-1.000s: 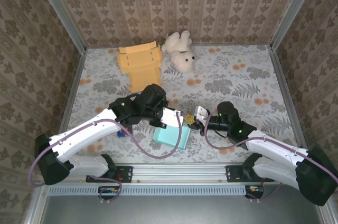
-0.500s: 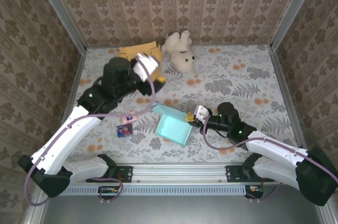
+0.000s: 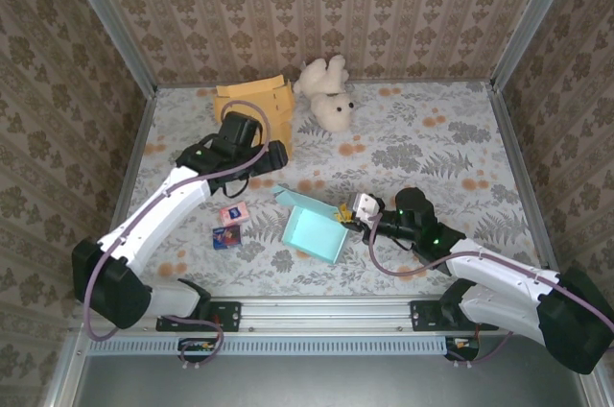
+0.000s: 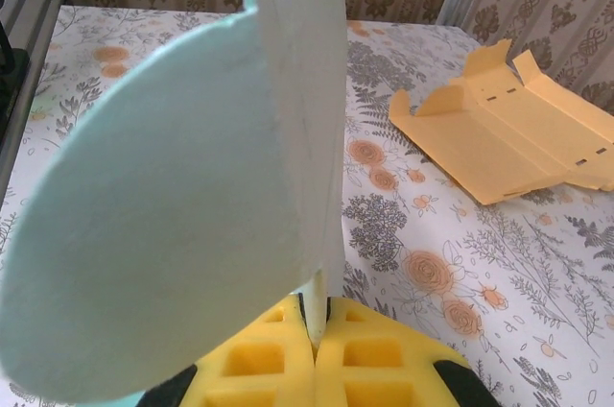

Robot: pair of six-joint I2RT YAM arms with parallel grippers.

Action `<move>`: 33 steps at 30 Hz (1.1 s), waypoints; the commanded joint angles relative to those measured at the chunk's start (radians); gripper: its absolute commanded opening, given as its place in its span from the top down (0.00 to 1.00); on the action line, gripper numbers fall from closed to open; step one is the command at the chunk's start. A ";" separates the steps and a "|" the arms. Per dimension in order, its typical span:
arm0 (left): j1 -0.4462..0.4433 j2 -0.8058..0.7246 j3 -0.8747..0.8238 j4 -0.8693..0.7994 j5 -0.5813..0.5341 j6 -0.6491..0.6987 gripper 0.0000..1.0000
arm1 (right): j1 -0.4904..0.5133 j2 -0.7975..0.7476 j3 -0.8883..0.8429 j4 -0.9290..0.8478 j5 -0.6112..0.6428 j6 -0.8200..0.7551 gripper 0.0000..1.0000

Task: Fold the paper box

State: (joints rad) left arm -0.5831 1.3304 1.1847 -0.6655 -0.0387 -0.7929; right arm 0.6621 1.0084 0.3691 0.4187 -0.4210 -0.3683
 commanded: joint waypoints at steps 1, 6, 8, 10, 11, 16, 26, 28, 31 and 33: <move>-0.011 0.030 -0.016 -0.017 0.060 -0.158 0.12 | 0.008 0.010 -0.006 0.033 0.003 -0.020 0.95; -0.057 0.062 -0.050 0.018 0.114 -0.233 0.13 | 0.010 0.007 -0.009 0.036 0.011 -0.020 0.95; -0.089 0.065 -0.053 0.023 0.102 -0.252 0.14 | 0.009 0.009 -0.009 0.035 0.019 -0.020 0.94; -0.115 0.066 -0.060 0.027 0.094 -0.267 0.14 | 0.011 0.012 -0.009 0.033 0.029 -0.021 0.94; -0.127 0.065 -0.066 0.032 0.092 -0.277 0.14 | 0.013 0.013 -0.008 0.033 0.035 -0.022 0.94; -0.187 0.061 -0.090 0.041 0.061 -0.315 0.15 | 0.016 0.027 -0.002 0.031 0.078 -0.024 0.94; -0.255 0.077 -0.099 0.076 0.021 -0.347 0.24 | 0.027 0.066 0.010 0.018 0.148 -0.034 0.89; -0.262 0.079 -0.116 0.076 -0.003 -0.351 0.26 | 0.030 0.064 0.011 0.009 0.158 -0.030 0.81; -0.270 0.079 -0.163 0.101 -0.018 -0.371 0.29 | 0.031 0.055 0.012 -0.005 0.176 -0.021 0.77; -0.276 0.079 -0.196 0.124 -0.018 -0.389 0.32 | 0.031 0.055 0.012 -0.013 0.187 -0.020 0.76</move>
State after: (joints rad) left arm -0.8394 1.4017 1.0325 -0.5564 -0.0414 -1.1542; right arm 0.6868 1.0664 0.3691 0.4038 -0.2783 -0.3943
